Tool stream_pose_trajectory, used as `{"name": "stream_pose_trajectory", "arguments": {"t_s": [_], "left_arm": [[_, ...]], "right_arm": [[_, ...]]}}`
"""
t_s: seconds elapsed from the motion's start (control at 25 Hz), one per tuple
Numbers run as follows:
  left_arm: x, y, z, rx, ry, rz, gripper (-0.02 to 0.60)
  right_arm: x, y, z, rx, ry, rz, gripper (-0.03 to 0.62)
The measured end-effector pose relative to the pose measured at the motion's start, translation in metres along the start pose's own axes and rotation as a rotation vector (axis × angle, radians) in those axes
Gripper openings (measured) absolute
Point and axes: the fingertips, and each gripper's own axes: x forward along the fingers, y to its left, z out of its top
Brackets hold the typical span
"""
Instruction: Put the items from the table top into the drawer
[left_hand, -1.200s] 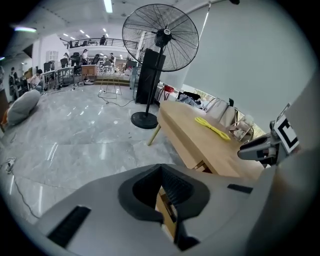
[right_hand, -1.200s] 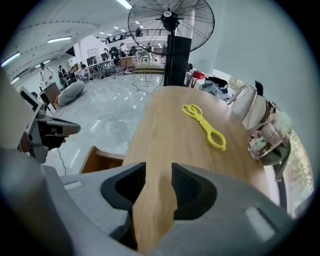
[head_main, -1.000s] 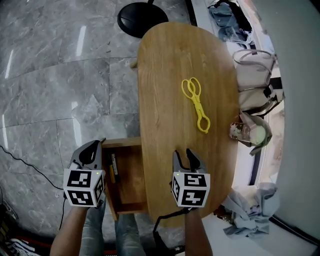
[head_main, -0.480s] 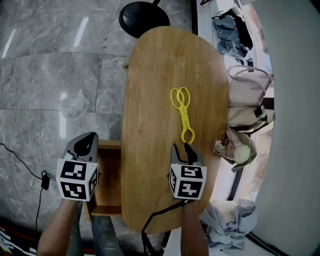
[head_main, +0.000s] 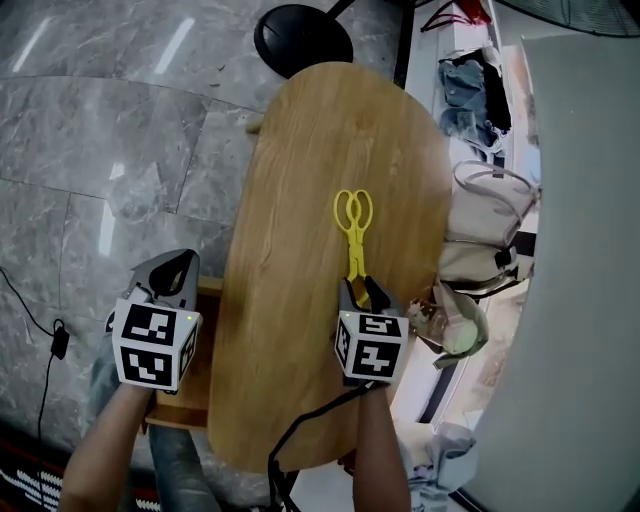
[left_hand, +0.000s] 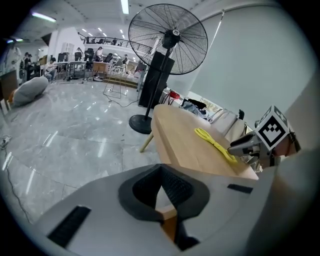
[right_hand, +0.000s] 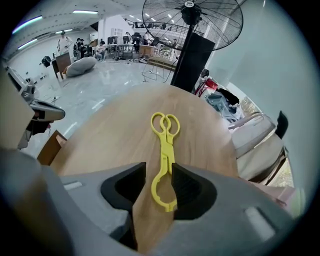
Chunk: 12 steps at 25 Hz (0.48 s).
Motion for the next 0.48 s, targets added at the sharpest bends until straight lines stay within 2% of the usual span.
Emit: {"name": "stream_pose_trajectory", "arguments": {"t_s": [0.2, 0.48], "left_arm": [[0.002, -0.005, -0.003, -0.012, 0.002, -0.001, -0.005], [0.002, -0.007, -0.015, -0.011, 0.02, 0.003, -0.005]], "right_arm": [[0.012, -0.008, 0.006, -0.036, 0.013, 0.003, 0.146], [0.032, -0.012, 0.014, -0.033, 0.024, 0.065, 0.146]]}}
